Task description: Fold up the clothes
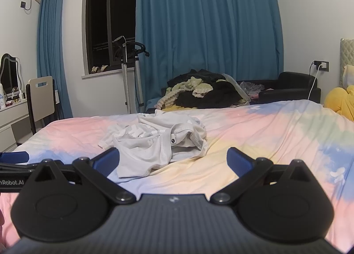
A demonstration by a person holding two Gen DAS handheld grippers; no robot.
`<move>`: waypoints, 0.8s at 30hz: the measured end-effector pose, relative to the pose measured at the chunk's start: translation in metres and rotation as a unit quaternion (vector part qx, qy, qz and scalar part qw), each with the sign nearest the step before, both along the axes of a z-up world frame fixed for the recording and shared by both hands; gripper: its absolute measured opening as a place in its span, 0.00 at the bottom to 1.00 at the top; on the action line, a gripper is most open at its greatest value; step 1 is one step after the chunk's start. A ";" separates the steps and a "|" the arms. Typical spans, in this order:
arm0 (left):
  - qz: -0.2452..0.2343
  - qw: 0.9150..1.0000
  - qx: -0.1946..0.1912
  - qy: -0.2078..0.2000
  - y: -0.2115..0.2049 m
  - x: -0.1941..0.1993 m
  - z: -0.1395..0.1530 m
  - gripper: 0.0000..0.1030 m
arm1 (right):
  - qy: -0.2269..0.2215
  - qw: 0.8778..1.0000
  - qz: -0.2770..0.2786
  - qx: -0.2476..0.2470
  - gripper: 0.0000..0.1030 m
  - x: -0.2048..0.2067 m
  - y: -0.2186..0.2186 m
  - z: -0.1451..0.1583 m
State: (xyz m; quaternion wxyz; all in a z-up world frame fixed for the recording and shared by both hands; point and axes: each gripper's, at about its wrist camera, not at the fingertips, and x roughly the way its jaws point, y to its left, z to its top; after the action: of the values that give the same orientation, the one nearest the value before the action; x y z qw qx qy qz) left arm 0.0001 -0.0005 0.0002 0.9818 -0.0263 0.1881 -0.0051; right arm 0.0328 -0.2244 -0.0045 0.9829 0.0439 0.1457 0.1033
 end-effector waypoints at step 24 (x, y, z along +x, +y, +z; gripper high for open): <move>-0.008 1.000 0.006 -0.007 0.004 -0.011 -0.003 1.00 | 0.001 1.000 -0.004 0.004 1.00 -0.002 0.001 -0.002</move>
State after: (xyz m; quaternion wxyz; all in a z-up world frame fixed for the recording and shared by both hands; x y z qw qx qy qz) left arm -0.0105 0.0038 -0.0030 0.9832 -0.0189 0.1813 -0.0121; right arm 0.0308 -0.2230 -0.0069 0.9830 0.0487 0.1462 0.1001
